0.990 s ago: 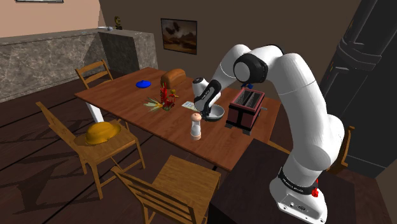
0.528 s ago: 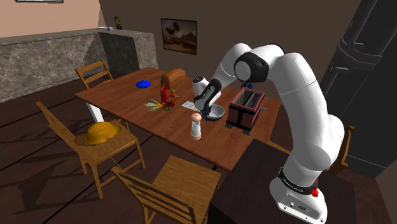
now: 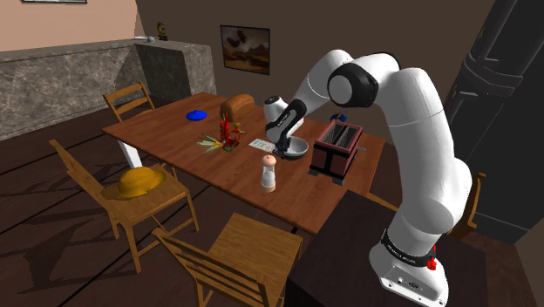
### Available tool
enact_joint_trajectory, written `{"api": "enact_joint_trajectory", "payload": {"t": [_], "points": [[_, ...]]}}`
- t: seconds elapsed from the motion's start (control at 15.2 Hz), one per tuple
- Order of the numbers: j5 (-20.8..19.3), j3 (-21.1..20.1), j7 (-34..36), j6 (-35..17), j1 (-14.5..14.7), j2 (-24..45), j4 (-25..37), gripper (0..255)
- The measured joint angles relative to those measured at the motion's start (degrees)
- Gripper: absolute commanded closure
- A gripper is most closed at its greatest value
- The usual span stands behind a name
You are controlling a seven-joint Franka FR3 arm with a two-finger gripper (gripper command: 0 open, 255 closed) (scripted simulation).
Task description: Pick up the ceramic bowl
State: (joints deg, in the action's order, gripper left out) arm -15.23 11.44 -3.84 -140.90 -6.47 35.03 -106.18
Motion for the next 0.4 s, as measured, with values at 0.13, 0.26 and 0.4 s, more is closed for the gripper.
{"api": "enact_joint_trajectory", "payload": {"t": [0.13, 0.26, 0.4], "points": [[0.06, -0.01, -0.27, 1.05, 0.07, -1.11, -0.04, 255], [0.07, 0.01, -0.58, 1.89, 0.06, -2.14, -0.20, 255], [0.17, -0.01, -0.89, 2.92, 0.05, -2.93, 0.07, 255]]}}
